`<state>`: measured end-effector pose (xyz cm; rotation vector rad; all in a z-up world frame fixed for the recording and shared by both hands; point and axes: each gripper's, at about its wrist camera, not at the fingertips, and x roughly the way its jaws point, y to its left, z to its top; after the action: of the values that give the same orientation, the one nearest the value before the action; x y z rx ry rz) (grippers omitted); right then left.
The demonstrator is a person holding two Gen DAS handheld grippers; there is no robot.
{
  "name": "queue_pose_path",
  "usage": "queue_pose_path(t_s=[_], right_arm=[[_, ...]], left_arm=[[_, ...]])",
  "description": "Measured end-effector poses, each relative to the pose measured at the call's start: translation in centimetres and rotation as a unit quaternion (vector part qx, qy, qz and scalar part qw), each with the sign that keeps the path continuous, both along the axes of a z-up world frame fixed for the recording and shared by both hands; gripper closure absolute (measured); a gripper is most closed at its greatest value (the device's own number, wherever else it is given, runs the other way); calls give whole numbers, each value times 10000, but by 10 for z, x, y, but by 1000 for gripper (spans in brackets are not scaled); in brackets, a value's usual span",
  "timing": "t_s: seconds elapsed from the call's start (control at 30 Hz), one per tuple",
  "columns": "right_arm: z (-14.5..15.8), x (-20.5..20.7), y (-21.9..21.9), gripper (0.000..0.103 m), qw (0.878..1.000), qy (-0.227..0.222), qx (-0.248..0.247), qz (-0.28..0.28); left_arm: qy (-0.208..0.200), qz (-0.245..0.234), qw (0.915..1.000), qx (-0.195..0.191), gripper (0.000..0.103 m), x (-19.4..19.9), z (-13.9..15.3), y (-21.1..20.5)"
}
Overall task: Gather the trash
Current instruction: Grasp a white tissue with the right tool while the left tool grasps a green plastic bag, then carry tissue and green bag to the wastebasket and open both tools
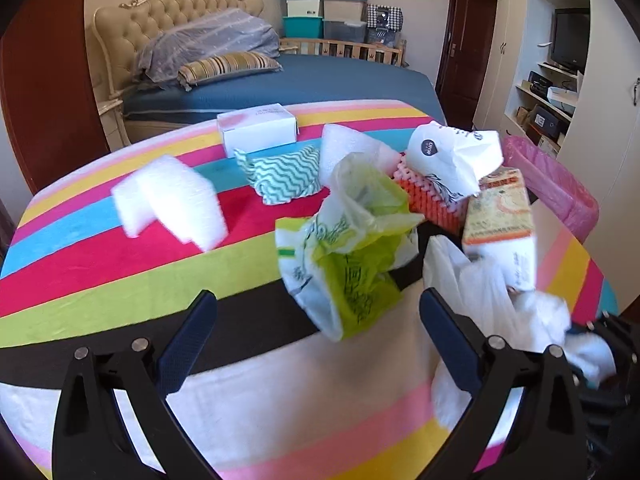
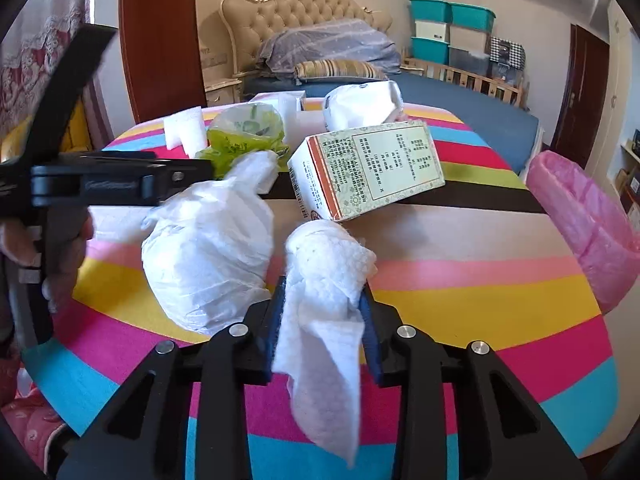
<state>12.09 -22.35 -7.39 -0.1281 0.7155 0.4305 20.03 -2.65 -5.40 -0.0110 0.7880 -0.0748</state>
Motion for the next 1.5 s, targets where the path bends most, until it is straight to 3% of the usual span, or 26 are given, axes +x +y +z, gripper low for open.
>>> queue_pose_path(t_s=[0.2, 0.33, 0.4, 0.47, 0.77, 1.03, 1.2, 1.5], right_arm=[[6, -4, -23, 71, 9994, -73, 238, -255], [5, -5, -32, 71, 9990, -45, 329, -290], [5, -6, -34, 71, 9990, -36, 345, -284], [5, -7, -34, 71, 9990, -40, 360, -259], [9, -16, -25, 71, 9991, -147, 403, -66], [27, -27, -30, 71, 9978, -366, 552, -19], [35, -26, -41, 71, 9967, -518, 610, -155], [45, -23, -67, 71, 9936, -736, 687, -521]], left_arm=[[167, 22, 9998, 64, 19, 27, -10, -9], [371, -118, 9991, -141, 34, 39, -21, -14], [338, -202, 9991, -174, 50, 40, -21, -15], [246, -336, 9985, -344, 57, 37, -19, -13], [-422, -191, 9987, -213, 60, -9, -5, -2], [-1072, 36, 9940, -233, 60, -49, 27, 1], [-1289, -162, 9911, -294, 60, -69, 42, -11], [-1314, -710, 9884, -256, 60, -85, 45, -48]])
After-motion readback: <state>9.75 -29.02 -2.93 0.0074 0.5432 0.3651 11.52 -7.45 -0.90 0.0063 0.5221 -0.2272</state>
